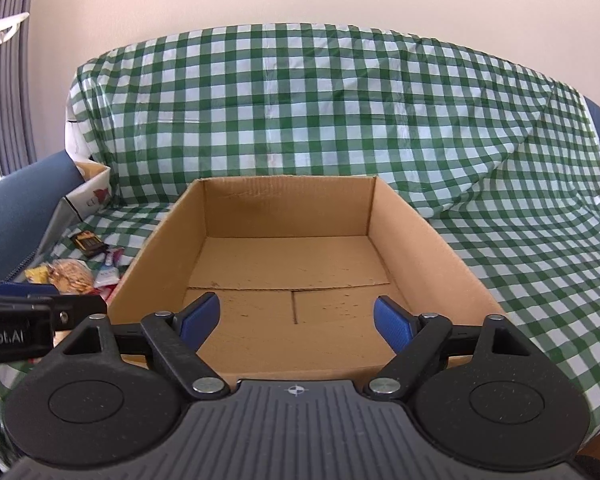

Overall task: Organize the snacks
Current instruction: 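Move both tools from the cardboard box toward the snack pile, then grasp the clear puffed-rice bar bag with the left tool while the right tool grasps the round nut cake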

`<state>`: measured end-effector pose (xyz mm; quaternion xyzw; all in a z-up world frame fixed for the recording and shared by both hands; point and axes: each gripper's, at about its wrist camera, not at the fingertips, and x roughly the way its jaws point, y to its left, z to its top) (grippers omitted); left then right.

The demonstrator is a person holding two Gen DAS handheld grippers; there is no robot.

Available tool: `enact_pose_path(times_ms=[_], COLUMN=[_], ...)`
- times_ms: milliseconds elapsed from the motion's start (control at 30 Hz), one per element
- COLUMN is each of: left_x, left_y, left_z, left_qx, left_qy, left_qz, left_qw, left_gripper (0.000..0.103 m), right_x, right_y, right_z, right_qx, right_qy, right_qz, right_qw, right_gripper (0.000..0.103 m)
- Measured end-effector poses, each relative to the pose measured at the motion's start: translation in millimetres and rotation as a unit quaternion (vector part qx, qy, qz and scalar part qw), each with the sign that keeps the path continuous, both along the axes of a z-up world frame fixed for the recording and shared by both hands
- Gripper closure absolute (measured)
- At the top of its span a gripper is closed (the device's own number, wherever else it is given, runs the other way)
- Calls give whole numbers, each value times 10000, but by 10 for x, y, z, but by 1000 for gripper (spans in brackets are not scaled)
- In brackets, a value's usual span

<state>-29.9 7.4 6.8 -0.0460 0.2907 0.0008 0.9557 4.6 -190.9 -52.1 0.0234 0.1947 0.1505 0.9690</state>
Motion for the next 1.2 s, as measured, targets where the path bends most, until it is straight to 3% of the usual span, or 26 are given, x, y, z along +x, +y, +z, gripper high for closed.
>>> enact_pose_path(times_ms=[67, 133, 300, 433, 500, 567, 700, 900, 1033, 1200], left_x=[-58, -108, -219, -161, -114, -28, 32, 97, 173, 318], left_y=[58, 149, 408, 758, 984, 1204, 1450, 1574, 1813, 1952], left_z=[92, 197, 283, 20, -201, -323, -429, -523, -581, -696], left_qx=[-116, -213, 162, -79, -587, -1244, -1731, -1613, -1825, -1847], left_qy=[-25, -61, -341, -163, 113, 373, 360, 330, 264, 603], left_qz=[-84, -230, -762, -817, -624, -489, -13, 555, 1098, 1452], left_qw=[9999, 9995, 9964, 9965, 9963, 9903, 9842, 9848, 9767, 9701], left_gripper=[76, 80, 80, 80, 80, 80, 80, 80, 79, 72], right_x=[-26, -62, -139, -223, -250, -282, -349, -479, -584, -586], right_y=[14, 48, 186, 328, 417, 504, 716, 1036, 1231, 1568], right_z=[36, 63, 122, 156, 173, 168, 125, 73, -50, -299], right_qx=[117, 218, 215, 39, -26, -111, -383, -833, -1180, -1668], right_qy=[1, 6, -50, -133, -161, -151, -219, -559, -745, -730], right_qz=[83, 183, 462, 742, 859, 962, 1304, 1829, 2176, 2402], right_qw=[9999, 9996, 9987, 9971, 9962, 9952, 9905, 9780, 9660, 9535], right_gripper=[33, 40, 44, 44, 44, 44, 44, 44, 44, 45])
